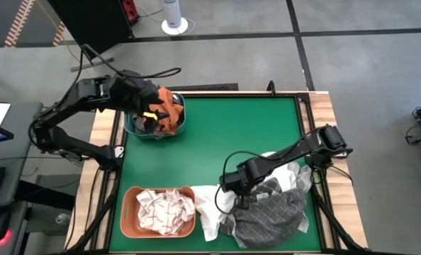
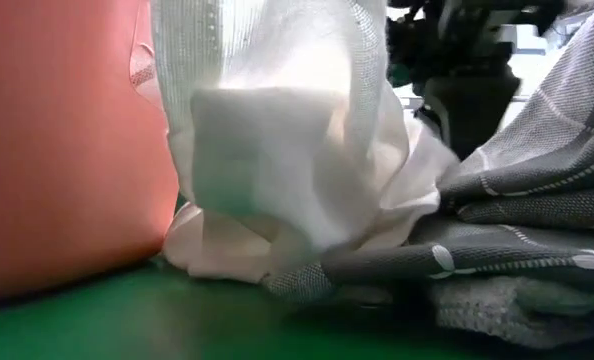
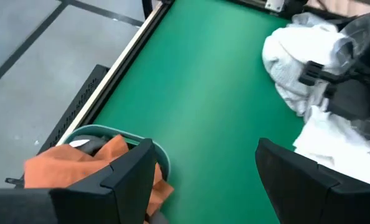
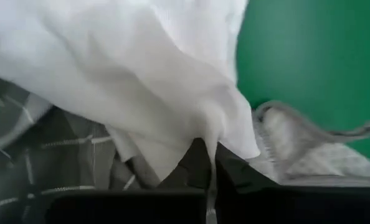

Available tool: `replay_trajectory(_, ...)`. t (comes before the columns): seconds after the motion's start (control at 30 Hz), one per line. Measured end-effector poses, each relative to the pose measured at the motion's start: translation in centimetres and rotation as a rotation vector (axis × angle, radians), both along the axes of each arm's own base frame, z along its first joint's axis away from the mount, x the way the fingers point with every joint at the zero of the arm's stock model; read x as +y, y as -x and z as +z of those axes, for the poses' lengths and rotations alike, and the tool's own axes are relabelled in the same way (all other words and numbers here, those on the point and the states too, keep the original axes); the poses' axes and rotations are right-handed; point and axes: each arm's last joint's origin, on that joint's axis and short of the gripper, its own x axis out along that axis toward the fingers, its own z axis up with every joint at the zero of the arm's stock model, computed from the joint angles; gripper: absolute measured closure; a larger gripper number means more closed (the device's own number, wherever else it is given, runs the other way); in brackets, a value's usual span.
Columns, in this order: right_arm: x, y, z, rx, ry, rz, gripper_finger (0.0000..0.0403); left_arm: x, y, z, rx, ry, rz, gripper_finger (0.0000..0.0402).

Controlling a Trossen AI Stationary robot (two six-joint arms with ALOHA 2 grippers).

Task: Sort microfiber towel by color & place in baskets
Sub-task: Put the left white microfiber towel into the orange bin

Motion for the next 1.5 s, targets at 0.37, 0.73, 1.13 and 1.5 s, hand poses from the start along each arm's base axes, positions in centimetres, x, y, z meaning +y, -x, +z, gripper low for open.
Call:
replay_trajectory(0.37,-6.1,1.4,8.9,-0.304,-0.027,-0.309,0.0384,-0.8,-0.5,-2.3,-0.046,-0.053,-0.120,0.0139)
replay_trajectory(0.73,-9.7,4.8,21.1,-0.869,0.151,-0.592,0.0378,-1.7,-3.3,-7.7,-0.279,0.089,-0.131,0.0139)
replay_trajectory(1.13,-12.0,6.1,25.4,-1.096,0.289,-0.573,0.0382,-2.0,-5.0,-4.9,-0.584,-0.045,-0.186,0.0139)
replay_trajectory(1.5,-12.7,5.7,26.7,-1.235,0.256,-0.452,0.0381,-0.7,-11.4,-7.8,-0.635,-0.047,-0.072,0.0135)
